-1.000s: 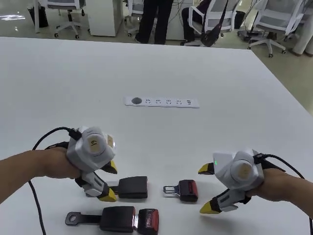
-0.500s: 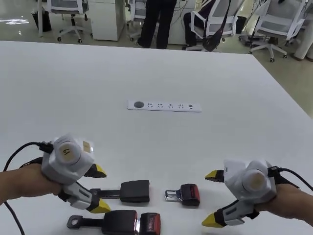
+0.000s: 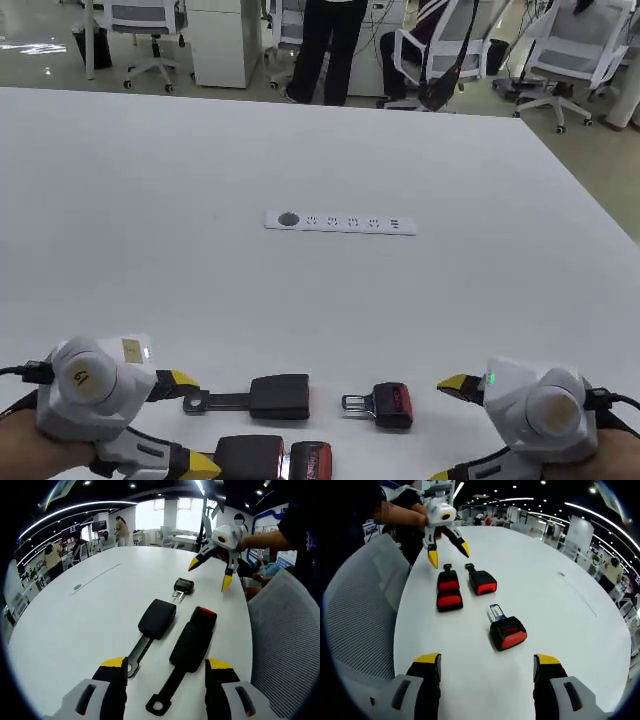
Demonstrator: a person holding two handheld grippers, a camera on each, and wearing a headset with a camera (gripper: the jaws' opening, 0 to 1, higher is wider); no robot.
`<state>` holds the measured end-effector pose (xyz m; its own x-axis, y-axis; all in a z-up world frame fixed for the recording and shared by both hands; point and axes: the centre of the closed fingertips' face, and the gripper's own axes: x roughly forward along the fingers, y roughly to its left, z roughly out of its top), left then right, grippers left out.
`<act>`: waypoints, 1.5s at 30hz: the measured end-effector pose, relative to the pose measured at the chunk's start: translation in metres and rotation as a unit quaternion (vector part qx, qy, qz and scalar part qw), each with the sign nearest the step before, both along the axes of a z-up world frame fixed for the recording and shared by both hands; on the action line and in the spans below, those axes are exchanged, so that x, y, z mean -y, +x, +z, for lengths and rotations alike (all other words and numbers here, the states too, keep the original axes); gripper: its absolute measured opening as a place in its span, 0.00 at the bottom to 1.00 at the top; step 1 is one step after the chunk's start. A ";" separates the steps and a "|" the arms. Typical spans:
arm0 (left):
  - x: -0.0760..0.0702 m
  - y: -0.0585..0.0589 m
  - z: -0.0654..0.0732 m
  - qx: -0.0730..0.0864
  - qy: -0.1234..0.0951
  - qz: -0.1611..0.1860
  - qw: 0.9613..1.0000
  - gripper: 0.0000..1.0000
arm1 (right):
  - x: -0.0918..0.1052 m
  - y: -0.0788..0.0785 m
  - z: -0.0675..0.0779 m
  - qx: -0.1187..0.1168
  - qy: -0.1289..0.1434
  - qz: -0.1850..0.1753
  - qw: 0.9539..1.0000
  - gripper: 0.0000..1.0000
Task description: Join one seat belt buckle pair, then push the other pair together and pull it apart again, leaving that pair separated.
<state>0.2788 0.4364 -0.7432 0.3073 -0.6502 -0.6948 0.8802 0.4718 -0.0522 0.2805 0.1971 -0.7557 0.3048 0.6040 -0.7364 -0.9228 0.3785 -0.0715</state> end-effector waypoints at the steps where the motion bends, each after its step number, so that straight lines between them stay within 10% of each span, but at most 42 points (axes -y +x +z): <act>1: -0.002 0.000 -0.002 0.002 -0.003 0.003 1.000 0.65 | 0.000 -0.002 0.000 -0.001 0.004 -0.006 1.000 0.76; 20: -0.013 -0.018 0.012 0.054 -0.089 0.116 0.988 0.91 | -0.016 -0.021 0.013 0.028 0.096 -0.112 0.989 0.94; 45: -0.016 -0.022 0.008 0.071 -0.086 0.127 0.986 1.00 | -0.023 -0.024 0.022 0.044 0.126 -0.122 0.983 0.99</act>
